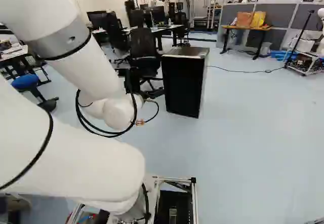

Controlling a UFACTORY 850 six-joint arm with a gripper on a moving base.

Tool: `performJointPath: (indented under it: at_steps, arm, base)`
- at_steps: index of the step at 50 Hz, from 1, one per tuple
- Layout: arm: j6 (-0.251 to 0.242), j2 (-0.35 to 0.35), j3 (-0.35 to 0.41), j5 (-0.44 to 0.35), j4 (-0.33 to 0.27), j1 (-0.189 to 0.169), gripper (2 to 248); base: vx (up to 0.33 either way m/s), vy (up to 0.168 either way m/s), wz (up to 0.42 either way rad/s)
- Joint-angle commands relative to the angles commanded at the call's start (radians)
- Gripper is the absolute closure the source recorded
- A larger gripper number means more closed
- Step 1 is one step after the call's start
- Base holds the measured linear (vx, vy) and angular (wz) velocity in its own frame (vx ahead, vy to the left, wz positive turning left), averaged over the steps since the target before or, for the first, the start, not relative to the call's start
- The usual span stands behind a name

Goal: Grab a drink from the fridge

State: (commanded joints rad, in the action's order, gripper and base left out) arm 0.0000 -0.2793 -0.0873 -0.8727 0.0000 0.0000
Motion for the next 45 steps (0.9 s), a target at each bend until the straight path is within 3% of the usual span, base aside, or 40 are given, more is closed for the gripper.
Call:
performJointPath:
  at_steps: [45]
  arm:
    - [0.0, 0.0, 0.0, 0.0, 0.0, 0.0, 3]
  base:
    - [0.0, 0.0, 0.0]
